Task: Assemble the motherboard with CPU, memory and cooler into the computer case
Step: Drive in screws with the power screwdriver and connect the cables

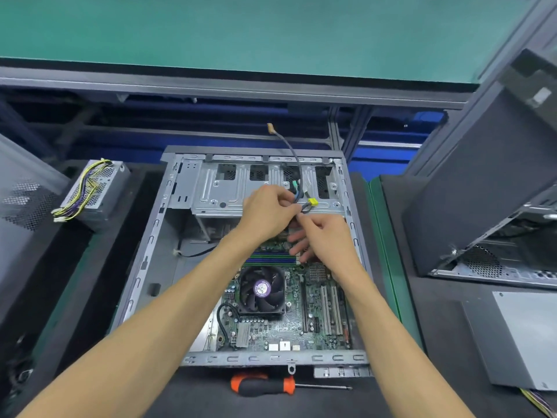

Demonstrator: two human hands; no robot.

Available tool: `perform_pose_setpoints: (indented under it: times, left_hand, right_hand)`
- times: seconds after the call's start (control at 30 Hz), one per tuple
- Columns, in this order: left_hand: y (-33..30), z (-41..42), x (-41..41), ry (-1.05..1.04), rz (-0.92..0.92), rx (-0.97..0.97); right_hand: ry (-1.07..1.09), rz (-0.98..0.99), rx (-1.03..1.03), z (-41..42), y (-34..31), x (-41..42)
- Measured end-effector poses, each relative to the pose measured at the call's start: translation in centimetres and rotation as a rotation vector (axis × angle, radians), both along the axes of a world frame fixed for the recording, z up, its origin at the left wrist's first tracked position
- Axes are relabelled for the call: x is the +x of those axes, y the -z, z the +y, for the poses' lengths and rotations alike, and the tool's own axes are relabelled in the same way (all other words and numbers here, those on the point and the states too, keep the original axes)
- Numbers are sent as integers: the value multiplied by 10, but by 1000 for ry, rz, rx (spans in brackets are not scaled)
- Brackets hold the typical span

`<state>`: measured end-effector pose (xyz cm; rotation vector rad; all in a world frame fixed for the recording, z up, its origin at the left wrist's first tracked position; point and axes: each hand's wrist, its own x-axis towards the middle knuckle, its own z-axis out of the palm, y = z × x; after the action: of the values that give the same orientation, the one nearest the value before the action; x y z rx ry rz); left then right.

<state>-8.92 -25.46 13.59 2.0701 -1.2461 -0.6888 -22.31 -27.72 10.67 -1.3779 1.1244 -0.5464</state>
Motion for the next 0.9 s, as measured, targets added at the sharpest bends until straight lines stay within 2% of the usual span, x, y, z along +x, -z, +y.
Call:
perform_pose_setpoints:
  times: [0.1,0.27,0.5,0.63,0.8,0.9]
  left_hand:
    - [-5,-2,-7,48,171,-29]
    - [-10,10,-1,11,386,-201]
    - [-6,33,26,5,659,-196]
    - [-1,43,27,1,649,-228]
    - [-5,44,26,-13,654,-208]
    - [-9,45,25,24,533,-211]
  right_hand:
    - [14,-15,-6,1,0,-1]
    - [20,-111,-56,1,-4,-1]
    - [56,-203,-183,0,-10,3]
    - [81,-179,-225,2,-7,4]
    - [64,-327,-82,-6,-11,-1]
    - [24,-303,-127,-3,-9,2]
